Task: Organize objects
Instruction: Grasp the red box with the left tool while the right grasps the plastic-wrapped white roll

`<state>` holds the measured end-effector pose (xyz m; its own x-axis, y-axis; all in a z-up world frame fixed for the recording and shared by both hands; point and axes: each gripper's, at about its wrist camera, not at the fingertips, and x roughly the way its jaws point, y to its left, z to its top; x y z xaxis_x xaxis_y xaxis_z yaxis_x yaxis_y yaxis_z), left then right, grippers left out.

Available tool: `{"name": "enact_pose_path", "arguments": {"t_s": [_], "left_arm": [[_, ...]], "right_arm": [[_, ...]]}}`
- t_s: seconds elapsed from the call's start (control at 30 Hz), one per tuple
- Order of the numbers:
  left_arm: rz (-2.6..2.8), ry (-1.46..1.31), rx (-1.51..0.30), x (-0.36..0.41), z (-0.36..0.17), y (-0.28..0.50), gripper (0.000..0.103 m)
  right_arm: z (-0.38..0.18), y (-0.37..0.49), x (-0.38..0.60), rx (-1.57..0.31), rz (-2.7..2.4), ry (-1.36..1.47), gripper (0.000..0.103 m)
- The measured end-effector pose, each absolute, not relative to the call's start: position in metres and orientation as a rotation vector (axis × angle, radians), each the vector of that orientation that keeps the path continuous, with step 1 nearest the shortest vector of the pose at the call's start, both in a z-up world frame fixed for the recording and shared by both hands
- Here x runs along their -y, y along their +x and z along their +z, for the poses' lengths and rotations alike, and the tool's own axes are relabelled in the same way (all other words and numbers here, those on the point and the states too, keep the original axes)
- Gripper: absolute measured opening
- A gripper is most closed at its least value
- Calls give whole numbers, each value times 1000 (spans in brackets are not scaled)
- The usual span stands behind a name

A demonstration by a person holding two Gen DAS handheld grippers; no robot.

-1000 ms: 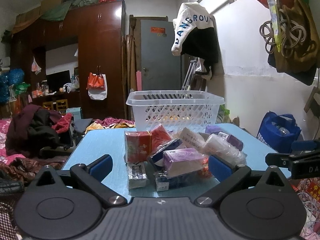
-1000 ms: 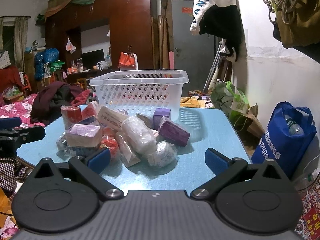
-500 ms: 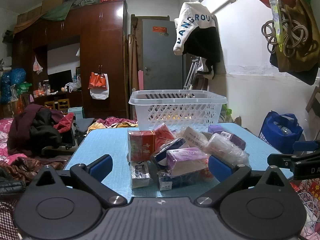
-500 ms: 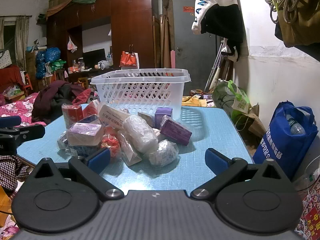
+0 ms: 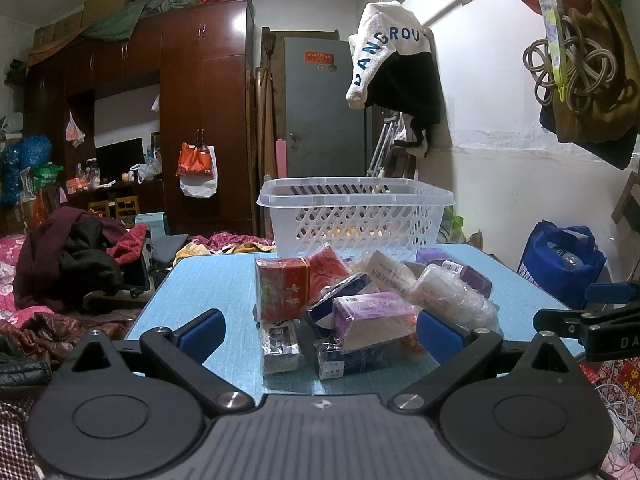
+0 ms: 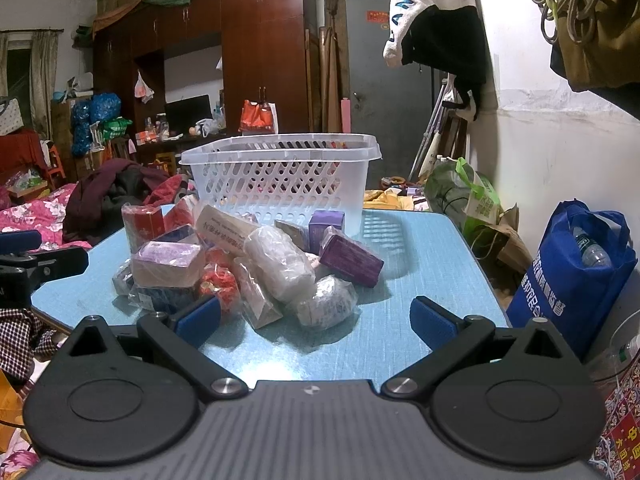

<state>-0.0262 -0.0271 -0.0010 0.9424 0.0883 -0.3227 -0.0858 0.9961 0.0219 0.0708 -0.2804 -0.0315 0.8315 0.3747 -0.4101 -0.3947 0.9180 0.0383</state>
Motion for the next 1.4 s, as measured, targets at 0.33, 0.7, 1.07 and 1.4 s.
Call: {"name": "enact_pose_path", "arguments": {"t_s": [0.33,0.7,1.07,1.4], "left_arm": [[93,-8,-331,16,-11,-15,103],[63,-38,-296,-20,-8,34,100],[22,-48,-366,-29,-19,82,90],[-5,-92,-386,-40,-31,96,58]], "right_arm": [[-48,79,294,-349,495,34,103],[-56,113,287,-303,586,64,95],[-60,148,270,-371,657,-52,76],[-66,158,261,-440,731,-108,52]]}}
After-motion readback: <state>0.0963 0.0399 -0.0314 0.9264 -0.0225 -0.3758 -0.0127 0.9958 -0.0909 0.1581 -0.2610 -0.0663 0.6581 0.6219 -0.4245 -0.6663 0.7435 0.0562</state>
